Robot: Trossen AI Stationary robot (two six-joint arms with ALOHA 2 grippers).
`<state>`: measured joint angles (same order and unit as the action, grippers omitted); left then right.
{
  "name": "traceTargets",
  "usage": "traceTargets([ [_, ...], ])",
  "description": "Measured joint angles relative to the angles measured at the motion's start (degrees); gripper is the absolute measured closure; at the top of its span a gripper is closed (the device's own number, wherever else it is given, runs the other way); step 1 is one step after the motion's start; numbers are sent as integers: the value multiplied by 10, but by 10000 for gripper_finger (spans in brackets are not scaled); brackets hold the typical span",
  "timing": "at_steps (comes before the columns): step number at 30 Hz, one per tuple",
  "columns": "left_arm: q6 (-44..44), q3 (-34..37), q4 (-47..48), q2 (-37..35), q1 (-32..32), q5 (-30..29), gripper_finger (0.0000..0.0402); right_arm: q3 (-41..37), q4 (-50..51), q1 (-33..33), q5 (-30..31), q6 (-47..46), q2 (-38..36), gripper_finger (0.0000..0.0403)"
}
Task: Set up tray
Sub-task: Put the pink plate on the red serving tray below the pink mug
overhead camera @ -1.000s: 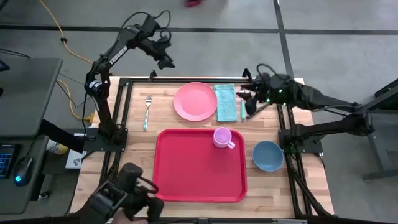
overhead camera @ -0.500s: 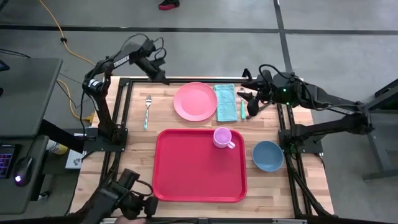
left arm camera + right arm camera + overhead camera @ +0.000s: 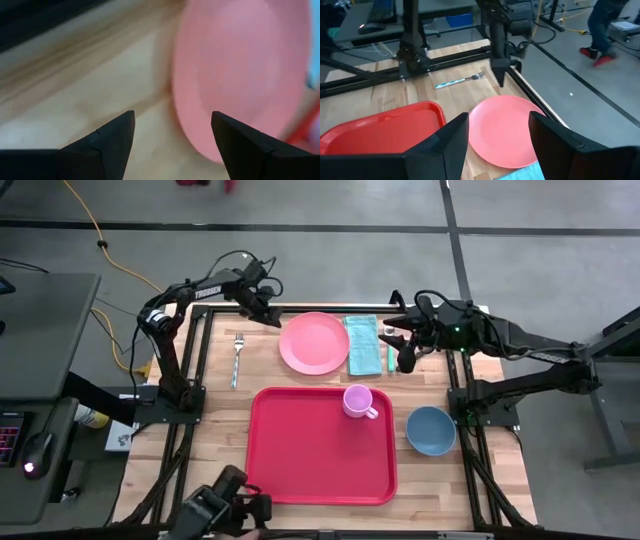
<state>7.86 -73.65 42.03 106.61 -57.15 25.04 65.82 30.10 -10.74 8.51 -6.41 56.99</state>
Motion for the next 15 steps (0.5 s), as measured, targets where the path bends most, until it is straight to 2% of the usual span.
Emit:
traceTargets([
  [3,24,0,-15,4,14,-26,105,0,-7,0,-14,5,0,217],
  [15,76,-1,-55,36,43,-18,105,0,-13,0,-49,20,0,217],
])
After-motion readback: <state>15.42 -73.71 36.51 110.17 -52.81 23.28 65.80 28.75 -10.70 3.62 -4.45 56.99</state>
